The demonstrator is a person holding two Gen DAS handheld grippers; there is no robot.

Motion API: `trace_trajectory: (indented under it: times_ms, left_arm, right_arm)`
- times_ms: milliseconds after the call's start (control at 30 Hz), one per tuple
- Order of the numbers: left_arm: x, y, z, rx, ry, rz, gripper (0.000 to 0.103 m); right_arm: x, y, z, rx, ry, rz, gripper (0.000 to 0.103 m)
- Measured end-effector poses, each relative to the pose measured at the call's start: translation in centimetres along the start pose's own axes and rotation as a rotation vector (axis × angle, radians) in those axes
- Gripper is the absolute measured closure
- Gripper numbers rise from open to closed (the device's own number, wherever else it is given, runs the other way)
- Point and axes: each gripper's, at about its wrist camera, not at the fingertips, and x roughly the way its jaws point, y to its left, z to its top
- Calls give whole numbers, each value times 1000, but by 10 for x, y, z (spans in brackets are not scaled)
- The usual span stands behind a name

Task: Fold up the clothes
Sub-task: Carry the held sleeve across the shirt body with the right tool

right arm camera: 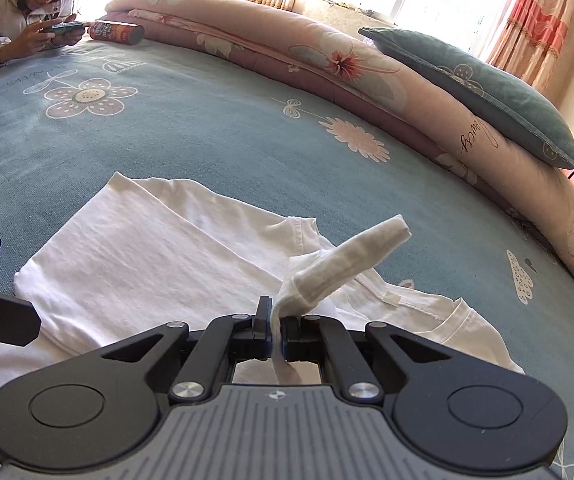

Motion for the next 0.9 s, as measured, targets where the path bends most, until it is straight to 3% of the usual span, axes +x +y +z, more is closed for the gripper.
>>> trace_trajectory:
  times_ms: [400,900]
  left_arm:
    - [3,4,0,-6,7,20,1]
    - [1,7,1,-14,2,29,1]
  right_arm:
    - [8,19,-13,-54,25,14,98]
    - [-11,43,-24,-273,-29,33,98]
